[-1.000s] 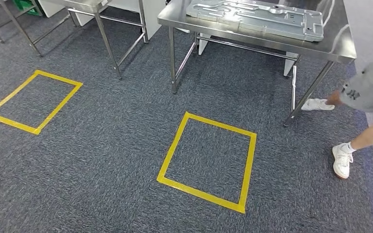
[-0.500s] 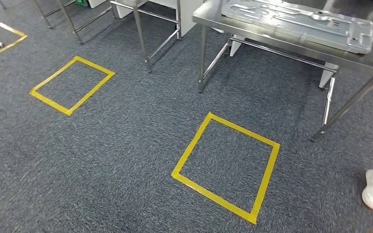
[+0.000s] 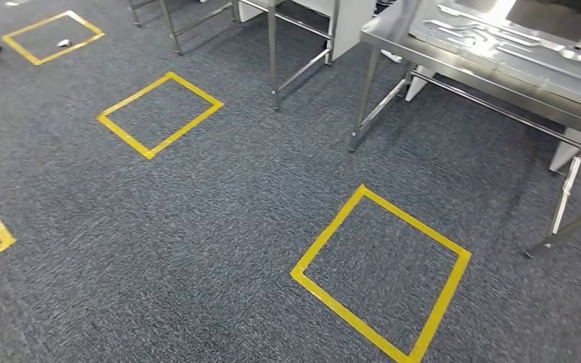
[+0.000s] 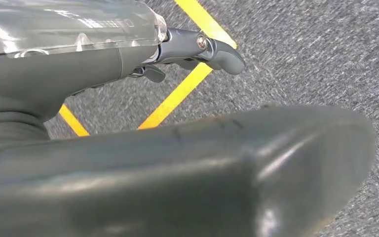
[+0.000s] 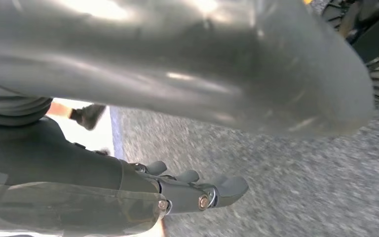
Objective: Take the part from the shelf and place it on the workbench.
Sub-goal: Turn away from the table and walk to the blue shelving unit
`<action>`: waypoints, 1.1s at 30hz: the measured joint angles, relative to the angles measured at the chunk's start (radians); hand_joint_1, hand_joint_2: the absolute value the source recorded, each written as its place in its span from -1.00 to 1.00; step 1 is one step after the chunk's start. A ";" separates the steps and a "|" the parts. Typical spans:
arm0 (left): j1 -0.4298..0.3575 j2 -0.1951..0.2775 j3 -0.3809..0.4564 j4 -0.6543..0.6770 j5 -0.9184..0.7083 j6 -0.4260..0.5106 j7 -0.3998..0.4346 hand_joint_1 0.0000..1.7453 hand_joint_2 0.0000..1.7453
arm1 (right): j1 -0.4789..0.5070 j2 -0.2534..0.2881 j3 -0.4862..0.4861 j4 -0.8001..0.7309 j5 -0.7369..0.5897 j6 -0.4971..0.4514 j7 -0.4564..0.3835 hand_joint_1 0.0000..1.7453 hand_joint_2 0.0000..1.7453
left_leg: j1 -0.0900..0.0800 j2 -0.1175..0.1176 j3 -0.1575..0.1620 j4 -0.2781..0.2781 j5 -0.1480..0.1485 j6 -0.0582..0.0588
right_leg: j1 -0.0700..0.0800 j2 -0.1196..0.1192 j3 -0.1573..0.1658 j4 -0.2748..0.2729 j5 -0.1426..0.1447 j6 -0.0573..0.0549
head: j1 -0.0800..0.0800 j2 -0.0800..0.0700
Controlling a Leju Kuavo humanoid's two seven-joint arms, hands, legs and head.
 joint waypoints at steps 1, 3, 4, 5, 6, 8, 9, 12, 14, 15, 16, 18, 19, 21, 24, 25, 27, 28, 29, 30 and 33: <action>-0.001 -0.004 0.001 0.000 0.003 0.006 -0.004 -1.00 -1.00 | 0.001 -0.002 0.000 0.000 0.001 0.002 0.002 -1.00 -1.00 | 0.000 -0.011 -0.005 0.004 0.000 -0.006 | -0.001 0.018 0.014 -0.035 0.010 -0.002 | 0.000 0.000; -0.001 -0.011 0.003 0.000 0.007 0.019 -0.016 -1.00 -1.00 | 0.000 -0.005 0.001 0.000 0.004 0.009 0.011 -1.00 -1.00 | 0.001 -0.033 -0.014 0.006 0.004 -0.019 | 0.002 0.020 0.017 -0.050 0.008 -0.009 | 0.000 0.000; 0.002 -0.014 0.004 0.000 0.008 0.026 -0.023 -1.00 -1.00 | -0.001 -0.007 0.001 0.000 0.005 0.014 0.017 -1.00 -1.00 | 0.003 -0.038 -0.017 0.006 0.004 -0.026 | 0.001 0.007 0.018 -0.052 0.010 -0.016 | 0.000 0.000; 0.004 -0.016 0.004 0.000 0.008 0.031 -0.031 -1.00 -1.00 | -0.002 -0.008 0.002 0.000 0.007 0.019 0.021 -1.00 -1.00 | 0.002 -0.028 -0.021 0.013 -0.001 -0.031 | 0.000 -0.005 0.020 -0.056 0.012 -0.024 | 0.000 0.000; 0.005 -0.018 0.005 0.000 0.007 0.036 -0.037 -1.00 -1.00 | -0.002 -0.009 0.002 0.000 0.007 0.023 0.024 -1.00 -1.00 | 0.001 -0.006 -0.033 0.038 -0.017 -0.036 | -0.001 -0.018 0.022 -0.060 0.014 -0.033 | 0.000 0.000; 0.003 -0.020 0.005 0.000 0.004 0.044 -0.049 -1.00 -1.00 | 0.001 -0.010 0.002 0.000 0.008 0.028 0.024 -1.00 -1.00 | 0.001 0.052 -0.087 0.151 -0.080 -0.043 | 0.001 -0.048 0.023 -0.064 0.015 -0.044 | -0.001 0.000; 0.002 -0.021 0.005 0.000 0.002 0.047 -0.052 -1.00 -1.00 | 0.002 -0.010 0.002 0.000 0.008 0.028 0.023 -1.00 -1.00 | 0.003 0.068 -0.121 0.224 -0.113 -0.046 | 0.004 -0.063 0.023 -0.064 0.014 -0.047 | -0.001 0.000; 0.003 -0.022 0.005 0.000 -0.002 0.050 -0.056 -1.00 -1.00 | 0.002 -0.010 0.002 0.000 0.008 0.028 0.021 -1.00 -1.00 | 0.005 0.082 -0.146 0.288 -0.116 -0.050 | 0.009 -0.106 0.024 -0.064 0.012 -0.047 | -0.001 0.000; 0.004 -0.022 0.005 0.000 -0.003 0.051 -0.057 -1.00 -1.00 | -0.001 -0.010 0.003 0.000 0.008 0.028 0.020 -1.00 -1.00 | 0.003 0.109 -0.069 0.148 -0.051 -0.044 | 0.010 -0.129 0.030 -0.064 0.009 -0.043 | -0.001 0.000; 0.002 -0.022 0.005 0.000 -0.003 0.051 -0.058 -1.00 -1.00 | -0.002 -0.010 0.003 0.000 0.008 0.028 0.020 -1.00 -1.00 | 0.000 0.131 -0.031 0.079 -0.028 -0.038 | 0.013 -0.140 0.032 -0.063 0.006 -0.039 | -0.001 0.000; 0.001 -0.022 0.005 0.000 -0.004 0.053 -0.058 -1.00 -1.00 | -0.003 -0.010 0.004 0.000 0.008 0.028 0.019 -1.00 -1.00 | -0.003 0.146 -0.006 0.031 -0.014 -0.031 | 0.015 -0.149 0.035 -0.062 0.004 -0.034 | -0.001 0.000; 0.000 -0.021 0.005 0.000 -0.004 0.059 -0.059 -1.00 -1.00 | -0.006 -0.009 0.004 0.000 0.006 0.028 0.010 -1.00 -1.00 | -0.009 0.150 0.001 0.007 -0.012 -0.019 | 0.019 -0.166 0.039 -0.063 0.002 -0.024 | -0.001 0.000; 0.001 -0.021 0.005 0.000 -0.005 0.063 -0.060 -1.00 -1.00 | -0.009 -0.008 0.004 0.000 0.004 0.027 0.000 -1.00 -1.00 | -0.009 0.138 -0.001 0.004 -0.009 -0.013 | 0.019 -0.173 0.041 -0.064 0.001 -0.019 | -0.001 0.000; 0.003 -0.021 0.005 0.000 -0.009 0.065 -0.062 -1.00 -1.00 | -0.013 -0.004 0.004 0.000 0.000 0.020 -0.025 -1.00 -1.00 | -0.004 0.119 0.001 -0.005 -0.001 -0.001 | 0.015 -0.146 0.036 -0.044 -0.017 -0.009 | 0.000 0.000; -0.003 -0.016 0.004 0.000 -0.005 0.044 -0.081 -1.00 -1.00 | -0.013 0.007 0.004 0.001 -0.001 0.012 -0.034 -1.00 -1.00 | -0.001 0.087 -0.002 -0.012 0.009 0.010 | 0.010 -0.068 -0.041 0.122 -0.112 0.000 | 0.000 0.000; -0.005 -0.013 0.004 0.000 -0.001 0.035 -0.092 -1.00 -1.00 | -0.012 0.010 0.004 0.001 0.001 0.012 -0.029 -1.00 -1.00 | -0.001 0.075 -0.004 -0.011 0.009 0.011 | 0.010 -0.060 -0.072 0.184 -0.135 0.001 | 0.000 0.000; -0.004 -0.008 0.005 0.000 0.006 0.027 -0.110 -1.00 -1.00 | -0.010 0.015 0.005 0.002 0.006 0.017 -0.014 -1.00 -1.00 | -0.002 0.047 -0.005 -0.009 0.010 0.010 | 0.009 -0.057 -0.089 0.213 -0.120 0.002 | 0.000 0.000; -0.003 -0.004 0.005 0.000 0.008 0.026 -0.116 -1.00 -1.00 | -0.009 0.017 0.006 0.002 0.009 0.021 -0.008 -1.00 -1.00 | -0.001 0.032 -0.004 -0.006 0.010 0.008 | 0.007 -0.052 -0.071 0.168 -0.084 0.002 | 0.000 0.000; -0.003 -0.002 0.005 0.000 0.009 0.025 -0.120 -1.00 -1.00 | -0.009 0.019 0.006 0.002 0.010 0.026 -0.002 -1.00 -1.00 | -0.001 0.019 -0.004 -0.003 0.009 0.005 | 0.004 -0.036 -0.041 0.098 -0.044 0.000 | 0.000 0.000; -0.003 0.001 0.005 0.000 0.009 0.024 -0.123 -1.00 -1.00 | -0.008 0.021 0.006 0.002 0.011 0.029 0.004 -1.00 -1.00 | -0.002 0.006 -0.007 0.003 0.007 0.000 | 0.001 -0.009 -0.013 0.032 -0.015 -0.002 | 0.000 0.000; -0.006 0.017 0.005 0.000 0.008 0.011 -0.124 -1.00 -1.00 | -0.007 0.033 0.008 0.004 0.017 0.029 0.023 -1.00 -1.00 | -0.001 -0.027 -0.023 0.011 0.010 -0.021 | 0.001 0.033 0.012 -0.039 0.003 -0.013 | 0.000 0.000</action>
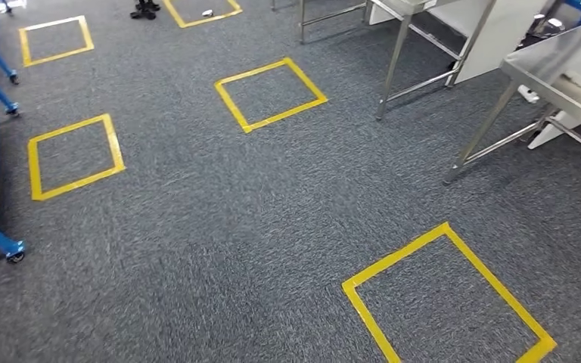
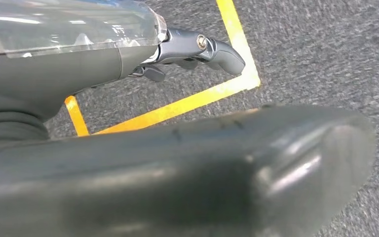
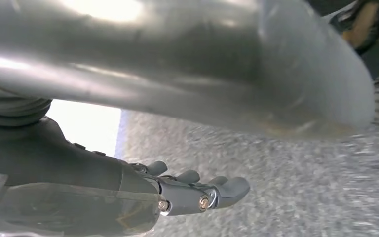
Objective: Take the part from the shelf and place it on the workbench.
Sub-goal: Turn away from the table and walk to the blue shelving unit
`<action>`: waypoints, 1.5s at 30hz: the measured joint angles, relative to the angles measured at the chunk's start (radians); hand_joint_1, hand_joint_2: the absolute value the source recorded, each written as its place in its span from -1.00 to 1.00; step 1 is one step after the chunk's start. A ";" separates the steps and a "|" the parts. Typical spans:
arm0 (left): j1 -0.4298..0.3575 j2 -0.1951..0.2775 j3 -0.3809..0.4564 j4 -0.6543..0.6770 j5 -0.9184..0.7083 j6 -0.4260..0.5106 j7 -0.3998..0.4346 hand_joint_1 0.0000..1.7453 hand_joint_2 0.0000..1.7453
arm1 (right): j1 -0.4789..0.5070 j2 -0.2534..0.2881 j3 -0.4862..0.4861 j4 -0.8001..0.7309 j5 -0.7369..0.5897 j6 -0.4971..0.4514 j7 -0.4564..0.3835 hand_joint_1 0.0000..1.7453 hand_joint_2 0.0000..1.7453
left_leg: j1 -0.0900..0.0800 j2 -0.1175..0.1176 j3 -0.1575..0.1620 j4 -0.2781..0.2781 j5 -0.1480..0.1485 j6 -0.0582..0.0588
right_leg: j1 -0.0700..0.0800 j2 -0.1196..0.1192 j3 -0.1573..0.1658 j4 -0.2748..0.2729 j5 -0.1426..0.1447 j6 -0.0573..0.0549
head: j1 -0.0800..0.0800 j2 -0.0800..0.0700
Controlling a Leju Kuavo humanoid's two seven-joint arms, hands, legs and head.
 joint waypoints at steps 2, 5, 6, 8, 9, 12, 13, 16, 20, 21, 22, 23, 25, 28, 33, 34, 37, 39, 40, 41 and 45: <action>0.003 0.012 0.000 0.000 0.001 -0.011 0.010 -1.00 -1.00 | -0.001 0.010 0.005 0.000 0.009 -0.005 0.004 -1.00 -1.00 | 0.004 -0.013 -0.007 0.000 0.003 -0.013 | 0.000 -0.025 0.001 -0.005 0.005 -0.014 | 0.000 0.000; 0.002 0.026 0.001 0.000 0.001 -0.015 0.038 -1.00 -1.00 | 0.001 0.020 0.019 0.002 0.026 -0.011 -0.006 -1.00 -1.00 | 0.002 0.056 -0.051 0.093 -0.051 -0.024 | 0.002 -0.068 0.007 -0.016 0.010 -0.035 | 0.000 0.000; 0.000 0.028 0.002 0.000 0.001 -0.014 0.047 -1.00 -1.00 | 0.003 0.021 0.024 0.002 0.031 -0.012 -0.011 -1.00 -1.00 | 0.002 0.080 -0.082 0.159 -0.084 -0.027 | 0.005 -0.083 0.007 -0.017 0.009 -0.039 | 0.000 0.000; -0.002 0.030 0.002 0.000 -0.004 -0.011 0.058 -1.00 -1.00 | 0.005 0.022 0.033 0.002 0.038 -0.010 -0.016 -1.00 -1.00 | 0.004 0.098 -0.132 0.267 -0.123 -0.031 | 0.010 -0.114 0.006 -0.016 0.007 -0.043 | 0.000 0.000; -0.001 0.031 0.002 0.000 -0.007 -0.011 0.058 -1.00 -1.00 | 0.004 0.022 0.037 0.003 0.040 -0.008 -0.016 -1.00 -1.00 | 0.004 0.102 -0.133 0.276 -0.118 -0.032 | 0.012 -0.128 0.006 -0.016 0.006 -0.043 | 0.000 0.000; -0.001 0.037 0.000 0.000 -0.019 -0.012 0.035 -1.00 -1.00 | 0.003 0.022 0.047 0.003 0.043 0.000 -0.016 -1.00 -1.00 | 0.002 0.143 -0.037 0.107 -0.041 -0.024 | 0.015 -0.165 0.012 -0.015 0.002 -0.038 | 0.000 0.000; -0.004 0.039 -0.001 0.000 -0.021 -0.013 0.026 -1.00 -1.00 | 0.003 0.022 0.049 0.003 0.043 0.001 -0.015 -1.00 -1.00 | -0.002 0.160 -0.006 0.049 -0.024 -0.018 | 0.018 -0.176 0.015 -0.015 0.000 -0.035 | 0.000 0.000; -0.008 0.046 -0.004 0.000 -0.028 -0.015 0.008 -1.00 -1.00 | -0.001 0.024 0.053 0.003 0.041 0.003 -0.013 -1.00 -1.00 | -0.012 0.165 0.014 -0.002 -0.016 0.003 | 0.021 -0.202 0.019 -0.015 -0.004 -0.020 | 0.000 0.000; -0.012 0.049 -0.014 0.000 -0.048 -0.011 0.004 -1.00 -1.00 | -0.003 0.027 0.054 0.003 0.022 0.004 -0.015 -1.00 -1.00 | -0.002 0.128 0.021 -0.019 0.000 0.026 | 0.015 -0.134 -0.011 0.065 -0.062 -0.002 | 0.000 0.000; -0.018 0.049 -0.017 0.000 -0.050 -0.009 0.008 -1.00 -1.00 | -0.001 0.028 0.054 0.003 0.018 0.005 -0.016 -1.00 -1.00 | -0.002 0.118 0.019 -0.019 0.002 0.029 | 0.014 -0.108 -0.042 0.132 -0.098 -0.001 | 0.000 0.000; -0.023 0.049 -0.019 0.000 -0.052 -0.009 0.012 -1.00 -1.00 | 0.000 0.030 0.054 0.003 0.015 0.005 -0.017 -1.00 -1.00 | -0.003 0.106 0.017 -0.019 0.003 0.030 | 0.013 -0.095 -0.079 0.204 -0.128 -0.001 | 0.000 0.000; -0.025 0.049 -0.022 0.000 -0.052 -0.008 0.016 -1.00 -1.00 | 0.002 0.031 0.054 0.003 0.014 0.005 -0.017 -1.00 -1.00 | -0.003 0.094 0.016 -0.018 0.003 0.030 | 0.012 -0.090 -0.107 0.258 -0.143 0.000 | 0.000 0.000; -0.025 0.049 -0.025 0.000 -0.052 -0.008 0.020 -1.00 -1.00 | 0.003 0.033 0.054 0.003 0.014 0.005 -0.016 -1.00 -1.00 | -0.003 0.068 0.017 -0.016 0.002 0.029 | 0.010 -0.087 -0.114 0.256 -0.110 0.001 | 0.000 0.000; -0.022 0.047 -0.028 0.000 -0.048 -0.009 0.021 -1.00 -1.00 | 0.006 0.033 0.054 0.003 0.019 0.005 -0.011 -1.00 -1.00 | -0.003 0.030 0.015 -0.005 -0.003 0.019 | 0.003 -0.043 -0.035 0.064 -0.005 -0.001 | 0.000 0.000; -0.009 0.045 -0.028 0.000 -0.037 -0.009 0.022 -1.00 -1.00 | -0.001 0.031 0.054 0.003 0.026 0.006 -0.006 -1.00 -1.00 | 0.000 0.005 -0.004 0.006 -0.006 -0.012 | 0.006 -0.046 -0.013 -0.002 0.015 -0.027 | 0.000 0.000; -0.007 0.044 -0.028 0.000 -0.035 -0.009 0.023 -1.00 -1.00 | -0.001 0.031 0.054 0.003 0.026 0.006 -0.004 -1.00 -1.00 | 0.001 0.023 -0.015 0.028 -0.020 -0.017 | 0.006 -0.058 -0.011 -0.007 0.018 -0.035 | 0.000 0.000; -0.009 0.041 -0.028 0.000 -0.033 -0.009 0.028 -1.00 -1.00 | 0.003 0.029 0.054 0.003 0.027 0.007 -0.003 -1.00 -1.00 | 0.002 0.092 -0.096 0.202 -0.111 -0.024 | 0.012 -0.099 -0.008 -0.012 0.017 -0.048 | 0.000 0.000; -0.008 0.040 -0.028 0.000 -0.033 -0.009 0.031 -1.00 -1.00 | 0.005 0.028 0.054 0.003 0.028 0.010 -0.003 -1.00 -1.00 | 0.004 0.104 -0.137 0.290 -0.137 -0.027 | 0.018 -0.127 -0.007 -0.012 0.014 -0.051 | 0.000 0.000; -0.006 0.040 -0.028 0.000 -0.033 -0.009 0.031 -1.00 -1.00 | 0.004 0.028 0.054 0.003 0.029 0.010 -0.003 -1.00 -1.00 | 0.004 0.107 -0.130 0.278 -0.121 -0.026 | 0.020 -0.140 -0.006 -0.011 0.013 -0.051 | 0.000 0.000; -0.004 0.039 -0.028 0.000 -0.033 -0.009 0.031 -1.00 -1.00 | 0.004 0.028 0.054 0.003 0.029 0.010 -0.003 -1.00 -1.00 | 0.004 0.114 -0.101 0.225 -0.091 -0.023 | 0.021 -0.152 -0.003 -0.011 0.011 -0.050 | 0.000 0.000; -0.007 0.039 -0.028 0.000 -0.033 -0.009 0.033 -1.00 -1.00 | 0.003 0.028 0.054 0.003 0.029 0.010 -0.002 -1.00 -1.00 | -0.012 0.192 0.015 0.005 -0.016 0.003 | 0.027 -0.192 0.010 -0.010 0.001 -0.037 | 0.000 0.000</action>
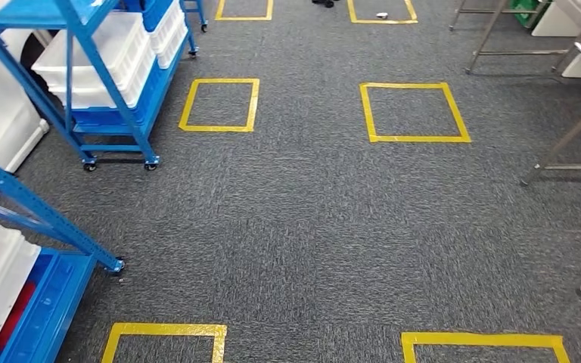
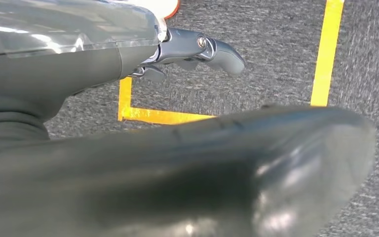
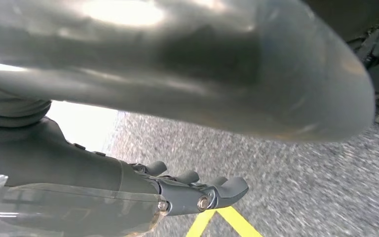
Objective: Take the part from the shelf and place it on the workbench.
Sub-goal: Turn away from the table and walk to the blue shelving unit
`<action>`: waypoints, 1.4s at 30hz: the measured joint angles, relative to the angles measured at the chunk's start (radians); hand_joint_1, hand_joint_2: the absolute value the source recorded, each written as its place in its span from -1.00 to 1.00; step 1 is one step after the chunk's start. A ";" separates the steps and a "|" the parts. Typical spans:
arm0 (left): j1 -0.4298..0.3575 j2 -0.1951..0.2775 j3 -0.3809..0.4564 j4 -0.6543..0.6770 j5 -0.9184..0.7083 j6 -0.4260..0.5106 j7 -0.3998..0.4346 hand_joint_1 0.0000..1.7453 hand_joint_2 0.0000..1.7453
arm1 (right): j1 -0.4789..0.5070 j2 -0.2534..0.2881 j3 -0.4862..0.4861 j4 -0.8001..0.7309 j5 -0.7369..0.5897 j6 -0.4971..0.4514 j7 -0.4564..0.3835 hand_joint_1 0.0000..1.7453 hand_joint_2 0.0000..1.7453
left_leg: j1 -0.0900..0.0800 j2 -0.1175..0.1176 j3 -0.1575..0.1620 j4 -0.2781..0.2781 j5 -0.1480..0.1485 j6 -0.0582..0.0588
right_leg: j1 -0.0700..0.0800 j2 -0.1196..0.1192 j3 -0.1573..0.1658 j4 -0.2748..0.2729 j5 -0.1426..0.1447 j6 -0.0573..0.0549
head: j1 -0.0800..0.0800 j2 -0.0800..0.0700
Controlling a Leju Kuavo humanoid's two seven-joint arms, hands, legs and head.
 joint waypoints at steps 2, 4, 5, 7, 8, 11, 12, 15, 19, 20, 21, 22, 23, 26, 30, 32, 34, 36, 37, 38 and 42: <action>0.001 0.001 0.000 0.000 0.000 0.001 0.006 -1.00 -1.00 | -0.003 0.000 0.000 0.000 0.000 0.000 0.001 -1.00 -1.00 | -0.004 -0.016 -0.002 -0.008 0.001 0.010 | -0.001 -0.019 0.006 -0.003 -0.002 0.010 | 0.000 0.000; 0.004 0.000 0.000 0.000 0.000 0.003 0.013 -1.00 -1.00 | -0.005 -0.001 0.000 0.000 0.000 -0.001 0.001 -1.00 -1.00 | 0.001 -0.039 0.005 -0.022 0.010 0.021 | -0.004 0.004 0.006 0.011 -0.017 0.021 | 0.000 0.000; 0.004 0.000 0.000 0.000 0.000 0.003 0.014 -1.00 -1.00 | -0.004 -0.002 0.000 0.000 0.000 -0.002 0.002 -1.00 -1.00 | 0.004 -0.051 0.008 -0.029 0.016 0.027 | -0.005 0.034 -0.008 0.045 -0.040 0.026 | 0.000 0.000; 0.001 -0.001 0.000 0.000 0.001 0.005 0.017 -1.00 -1.00 | 0.000 -0.003 0.000 0.000 0.000 -0.003 0.002 -1.00 -1.00 | 0.007 -0.075 0.009 -0.032 0.022 0.032 | -0.010 0.091 -0.071 0.173 -0.106 0.031 | 0.000 0.000; 0.001 -0.001 0.000 0.000 0.001 0.005 0.020 -1.00 -1.00 | 0.002 -0.003 0.000 0.000 0.000 -0.003 0.003 -1.00 -1.00 | 0.007 -0.089 0.007 -0.031 0.022 0.033 | -0.011 0.101 -0.106 0.241 -0.131 0.033 | 0.000 0.000; 0.002 -0.001 0.001 0.000 0.004 0.008 0.028 -1.00 -1.00 | 0.006 -0.005 0.000 0.000 0.000 -0.005 0.006 -1.00 -1.00 | 0.008 -0.133 0.009 -0.027 0.021 0.030 | -0.017 0.107 -0.124 0.249 -0.088 0.037 | 0.000 0.000; 0.003 -0.001 0.002 0.000 0.005 0.009 0.030 -1.00 -1.00 | 0.007 -0.006 0.000 0.000 0.000 -0.005 0.007 -1.00 -1.00 | 0.009 -0.147 0.009 -0.024 0.019 0.027 | -0.021 0.118 -0.095 0.179 -0.044 0.038 | 0.000 0.000; 0.002 -0.001 0.002 0.000 0.006 0.010 0.033 -1.00 -1.00 | 0.007 -0.008 0.000 0.000 0.000 -0.005 0.007 -1.00 -1.00 | 0.008 -0.181 0.000 -0.009 0.012 0.011 | -0.027 0.174 -0.033 0.022 0.021 0.035 | 0.000 0.000; 0.007 0.002 0.003 0.000 0.006 0.011 0.033 -1.00 -1.00 | 0.002 -0.008 0.000 0.000 0.000 -0.005 0.008 -1.00 -1.00 | 0.012 -0.188 -0.015 0.005 0.003 -0.013 | -0.024 0.143 -0.027 0.006 0.024 0.007 | 0.000 0.000; 0.007 0.002 0.004 0.000 0.006 0.011 0.033 -1.00 -1.00 | 0.003 -0.008 0.000 0.000 0.000 -0.005 0.008 -1.00 -1.00 | 0.012 -0.164 -0.029 0.035 -0.016 -0.017 | -0.024 0.129 -0.025 0.002 0.026 0.000 | 0.000 0.000; 0.006 0.002 0.004 0.000 0.006 0.011 0.033 -1.00 -1.00 | 0.005 -0.009 0.000 0.000 0.000 -0.005 0.009 -1.00 -1.00 | 0.013 -0.134 -0.053 0.087 -0.047 -0.020 | -0.022 0.115 -0.024 -0.001 0.026 -0.006 | 0.000 0.000; 0.004 0.002 0.004 0.000 0.006 0.011 0.033 -1.00 -1.00 | 0.007 -0.009 0.000 0.000 0.000 -0.005 0.009 -1.00 -1.00 | 0.013 -0.108 -0.086 0.156 -0.083 -0.023 | -0.019 0.102 -0.024 -0.002 0.025 -0.009 | 0.000 0.000; 0.003 0.002 0.004 0.000 0.006 0.011 0.034 -1.00 -1.00 | 0.008 -0.009 0.000 0.000 0.000 -0.005 0.009 -1.00 -1.00 | 0.014 -0.095 -0.120 0.226 -0.114 -0.025 | -0.016 0.087 -0.024 -0.002 0.023 -0.011 | 0.000 0.000; 0.006 0.002 0.004 0.000 0.006 0.011 0.034 -1.00 -1.00 | 0.008 -0.009 0.000 0.000 0.000 -0.005 0.009 -1.00 -1.00 | 0.016 -0.083 -0.131 0.256 -0.100 -0.026 | -0.011 0.047 -0.019 -0.001 0.017 -0.011 | 0.000 0.000; 0.004 0.002 0.004 0.000 0.006 0.010 0.038 -1.00 -1.00 | 0.008 -0.009 0.000 0.000 0.000 -0.006 0.010 -1.00 -1.00 | 0.006 -0.022 -0.002 0.009 -0.004 -0.006 | -0.006 0.004 -0.003 0.000 0.005 0.002 | 0.000 0.000; 0.004 0.004 0.004 0.000 0.003 0.010 0.054 -1.00 -1.00 | 0.004 -0.009 0.000 0.000 -0.003 -0.010 0.015 -1.00 -1.00 | 0.000 -0.027 0.002 -0.008 -0.003 0.006 | -0.006 -0.013 0.002 -0.002 0.002 0.013 | 0.000 0.000; 0.007 0.005 0.004 0.000 -0.001 0.009 0.079 -1.00 -1.00 | -0.001 -0.010 -0.001 0.000 -0.008 -0.017 0.031 -1.00 -1.00 | 0.005 -0.048 0.010 -0.018 0.003 0.017 | -0.009 -0.008 0.007 0.003 -0.007 0.025 | 0.000 0.000; 0.007 0.006 0.004 0.000 -0.006 0.009 0.106 -1.00 -1.00 | -0.001 -0.014 -0.004 0.000 -0.013 -0.022 0.047 -1.00 -1.00 | 0.011 -0.068 0.018 -0.029 0.012 0.028 | -0.012 0.045 -0.020 0.071 -0.052 0.033 | 0.000 0.000; 0.005 0.006 0.004 0.000 -0.009 0.010 0.116 -1.00 -1.00 | 0.001 -0.015 -0.006 0.000 -0.015 -0.023 0.052 -1.00 -1.00 | 0.009 -0.078 0.018 -0.030 0.013 0.031 | -0.014 0.075 -0.050 0.134 -0.085 0.034 | 0.001 0.000; 0.004 0.006 0.004 0.000 -0.012 0.010 0.125 -1.00 -1.00 | 0.003 -0.016 -0.007 0.000 -0.016 -0.023 0.057 -1.00 -1.00 | 0.009 -0.089 0.018 -0.030 0.014 0.033 | -0.015 0.093 -0.086 0.204 -0.115 0.035 | 0.001 0.000; 0.003 0.006 0.002 0.000 -0.023 0.011 0.143 -1.00 -1.00 | 0.008 -0.020 -0.010 0.000 -0.017 -0.019 0.059 -1.00 -1.00 | 0.009 -0.146 0.021 -0.025 0.010 0.029 | -0.019 0.110 -0.114 0.213 -0.058 0.037 | 0.001 0.000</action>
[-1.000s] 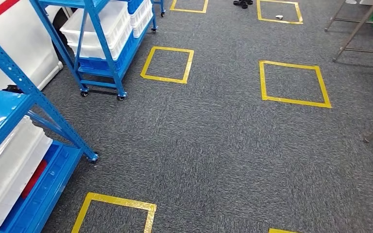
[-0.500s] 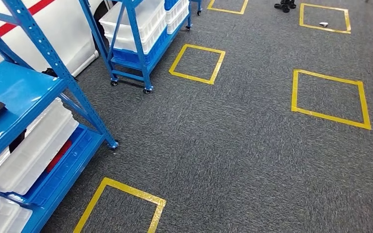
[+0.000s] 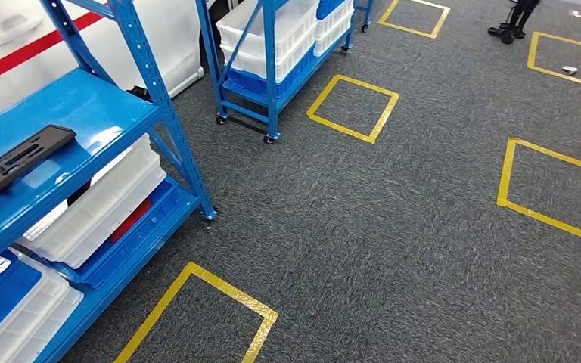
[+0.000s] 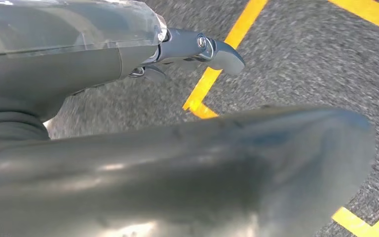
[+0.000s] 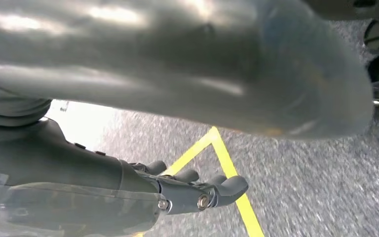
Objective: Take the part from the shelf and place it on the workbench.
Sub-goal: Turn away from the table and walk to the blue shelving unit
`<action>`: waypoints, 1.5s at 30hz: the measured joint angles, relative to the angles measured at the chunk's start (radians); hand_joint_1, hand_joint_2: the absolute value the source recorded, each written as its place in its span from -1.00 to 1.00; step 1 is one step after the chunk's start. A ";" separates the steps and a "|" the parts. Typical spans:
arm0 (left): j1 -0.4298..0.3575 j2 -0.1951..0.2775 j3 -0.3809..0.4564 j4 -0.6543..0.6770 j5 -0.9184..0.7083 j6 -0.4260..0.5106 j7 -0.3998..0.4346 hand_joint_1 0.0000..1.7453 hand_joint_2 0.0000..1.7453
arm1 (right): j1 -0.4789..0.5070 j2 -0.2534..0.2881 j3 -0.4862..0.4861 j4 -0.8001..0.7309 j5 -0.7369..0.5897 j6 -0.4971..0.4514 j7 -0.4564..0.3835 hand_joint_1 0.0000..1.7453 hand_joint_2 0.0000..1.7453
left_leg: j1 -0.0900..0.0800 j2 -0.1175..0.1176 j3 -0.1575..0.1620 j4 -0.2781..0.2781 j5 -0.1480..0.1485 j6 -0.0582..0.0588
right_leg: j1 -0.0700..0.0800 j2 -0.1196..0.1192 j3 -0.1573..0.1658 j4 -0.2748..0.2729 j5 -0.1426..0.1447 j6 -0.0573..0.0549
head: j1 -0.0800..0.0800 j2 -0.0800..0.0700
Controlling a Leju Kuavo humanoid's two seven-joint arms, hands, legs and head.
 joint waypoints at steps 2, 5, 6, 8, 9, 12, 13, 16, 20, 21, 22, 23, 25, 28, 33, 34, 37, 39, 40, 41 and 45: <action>-0.001 -0.001 -0.003 0.000 -0.008 -0.002 0.000 -1.00 -1.00 | 0.001 -0.002 -0.001 0.000 0.001 0.001 -0.009 -1.00 -1.00 | 0.001 -0.026 -0.001 0.009 -0.006 -0.009 | -0.005 0.041 0.051 -0.134 0.072 -0.001 | 0.000 0.000; -0.002 -0.001 -0.009 0.000 -0.018 -0.004 -0.005 -1.00 -1.00 | 0.000 -0.003 -0.004 0.000 -0.002 -0.005 -0.021 -1.00 -1.00 | 0.000 -0.056 -0.013 0.017 -0.010 -0.027 | -0.004 0.063 0.073 -0.195 0.089 -0.011 | 0.000 0.000; 0.000 -0.001 -0.010 0.000 -0.019 -0.004 -0.007 -1.00 -1.00 | -0.002 -0.003 -0.004 0.000 -0.003 -0.006 -0.023 -1.00 -1.00 | 0.002 -0.064 -0.015 0.016 -0.010 -0.033 | -0.004 0.051 0.074 -0.197 0.090 -0.018 | 0.000 0.000; 0.002 -0.002 -0.010 0.000 -0.023 -0.005 -0.010 -1.00 -1.00 | -0.002 -0.003 -0.005 0.000 -0.006 -0.006 -0.025 -1.00 -1.00 | 0.003 -0.032 -0.026 0.040 -0.027 -0.043 | -0.004 0.026 0.079 -0.205 0.093 -0.033 | 0.000 0.000; 0.001 -0.003 -0.011 0.000 -0.026 -0.006 -0.011 -1.00 -1.00 | 0.000 -0.003 -0.006 0.000 -0.007 -0.005 -0.026 -1.00 -1.00 | 0.003 -0.002 -0.043 0.079 -0.051 -0.047 | -0.004 0.012 0.081 -0.209 0.094 -0.039 | 0.000 0.000; -0.004 -0.004 -0.016 0.000 -0.031 -0.007 -0.012 -1.00 -1.00 | 0.007 -0.004 -0.010 0.000 -0.013 -0.004 -0.027 -1.00 -1.00 | 0.006 0.055 -0.135 0.269 -0.139 -0.056 | 0.003 -0.031 0.081 -0.210 0.090 -0.048 | 0.000 0.000; -0.003 -0.004 -0.018 0.000 -0.033 -0.007 -0.012 -1.00 -1.00 | 0.008 -0.004 -0.013 0.000 -0.015 -0.004 -0.026 -1.00 -1.00 | 0.007 0.058 -0.151 0.302 -0.145 -0.057 | 0.005 -0.045 0.082 -0.210 0.089 -0.048 | 0.000 0.000; -0.002 -0.005 -0.026 0.000 -0.038 -0.009 -0.011 -1.00 -1.00 | 0.006 -0.004 -0.021 0.000 -0.018 -0.001 -0.017 -1.00 -1.00 | 0.005 0.084 -0.087 0.178 -0.064 -0.051 | 0.007 -0.082 0.088 -0.209 0.084 -0.045 | 0.000 0.000; -0.008 -0.006 -0.034 0.000 -0.040 -0.012 -0.009 -1.00 -1.00 | 0.003 -0.004 -0.022 0.000 -0.017 0.008 -0.006 -1.00 -1.00 | -0.012 0.150 -0.011 0.018 -0.020 -0.023 | 0.012 -0.124 0.100 -0.208 0.075 -0.027 | 0.000 0.000; -0.008 -0.006 -0.034 0.000 -0.041 -0.013 -0.009 -1.00 -1.00 | 0.000 -0.004 -0.023 0.000 -0.017 0.008 -0.005 -1.00 -1.00 | -0.012 0.136 -0.012 0.015 -0.017 -0.018 | 0.011 -0.134 0.104 -0.210 0.074 -0.022 | 0.000 0.000; -0.006 -0.007 -0.034 0.000 -0.041 -0.013 -0.009 -1.00 -1.00 | -0.002 -0.004 -0.023 0.000 -0.017 0.008 -0.005 -1.00 -1.00 | -0.010 0.125 -0.010 0.011 -0.013 -0.013 | 0.010 -0.131 0.107 -0.208 0.071 -0.015 | 0.000 0.000; -0.005 -0.008 -0.035 0.000 -0.041 -0.013 -0.009 -1.00 -1.00 | -0.003 -0.005 -0.023 0.000 -0.016 0.007 -0.005 -1.00 -1.00 | -0.006 0.113 -0.007 0.006 -0.008 -0.007 | 0.009 -0.112 0.105 -0.198 0.060 -0.010 | 0.000 0.000; -0.007 -0.010 -0.035 0.000 -0.040 -0.014 -0.010 -1.00 -1.00 | -0.001 -0.007 -0.023 0.000 -0.015 0.006 -0.006 -1.00 -1.00 | 0.000 0.090 -0.003 -0.001 0.000 0.002 | 0.005 -0.048 0.069 -0.115 0.007 -0.004 | 0.000 0.000; -0.011 -0.012 -0.035 0.000 -0.038 -0.015 -0.011 -1.00 -1.00 | 0.005 -0.008 -0.023 0.000 -0.013 0.006 -0.009 -1.00 -1.00 | -0.002 0.048 -0.008 0.001 0.002 0.006 | 0.003 -0.009 -0.023 0.065 -0.064 -0.002 | 0.000 0.000; -0.008 -0.014 -0.035 0.000 -0.036 -0.016 -0.012 -1.00 -1.00 | 0.008 -0.011 -0.022 0.000 -0.011 0.006 -0.011 -1.00 -1.00 | -0.001 -0.021 -0.009 0.016 -0.005 -0.007 | -0.002 0.044 0.061 -0.155 0.081 -0.005 | 0.000 0.000; -0.008 -0.014 -0.035 0.000 -0.036 -0.016 -0.012 -1.00 -1.00 | 0.008 -0.012 -0.022 0.000 -0.010 0.006 -0.012 -1.00 -1.00 | -0.002 -0.030 -0.012 0.019 -0.006 -0.012 | -0.002 0.057 0.074 -0.187 0.091 -0.007 | 0.000 0.000; -0.005 -0.014 -0.035 0.000 -0.032 -0.016 -0.016 -1.00 -1.00 | 0.001 -0.011 -0.022 0.000 -0.008 0.004 -0.012 -1.00 -1.00 | -0.001 -0.048 -0.020 0.019 -0.006 -0.030 | 0.001 0.042 0.078 -0.198 0.091 -0.023 | 0.000 0.000; -0.004 -0.014 -0.035 0.000 -0.029 -0.016 -0.018 -1.00 -1.00 | 0.000 -0.011 -0.022 0.000 -0.007 0.000 -0.012 -1.00 -1.00 | -0.001 -0.010 -0.035 0.052 -0.030 -0.040 | 0.000 0.019 0.082 -0.205 0.093 -0.038 | 0.000 0.000; -0.006 -0.014 -0.035 0.000 -0.028 -0.017 -0.020 -1.00 -1.00 | 0.002 -0.011 -0.022 0.000 -0.006 -0.002 -0.011 -1.00 -1.00 | -0.001 0.019 -0.055 0.097 -0.058 -0.043 | 0.000 0.006 0.082 -0.208 0.093 -0.044 | 0.000 0.000; -0.008 -0.014 -0.035 0.000 -0.028 -0.017 -0.021 -1.00 -1.00 | 0.004 -0.011 -0.022 0.000 -0.005 -0.004 -0.012 -1.00 -1.00 | 0.000 0.042 -0.086 0.161 -0.092 -0.047 | 0.002 -0.008 0.083 -0.208 0.092 -0.047 | 0.000 0.000; -0.004 -0.014 -0.034 0.000 -0.025 -0.019 -0.030 -1.00 -1.00 | 0.006 -0.011 -0.022 0.000 -0.003 -0.001 -0.020 -1.00 -1.00 | 0.004 0.061 -0.147 0.290 -0.123 -0.051 | 0.009 -0.061 0.085 -0.208 0.086 -0.051 | 0.000 0.000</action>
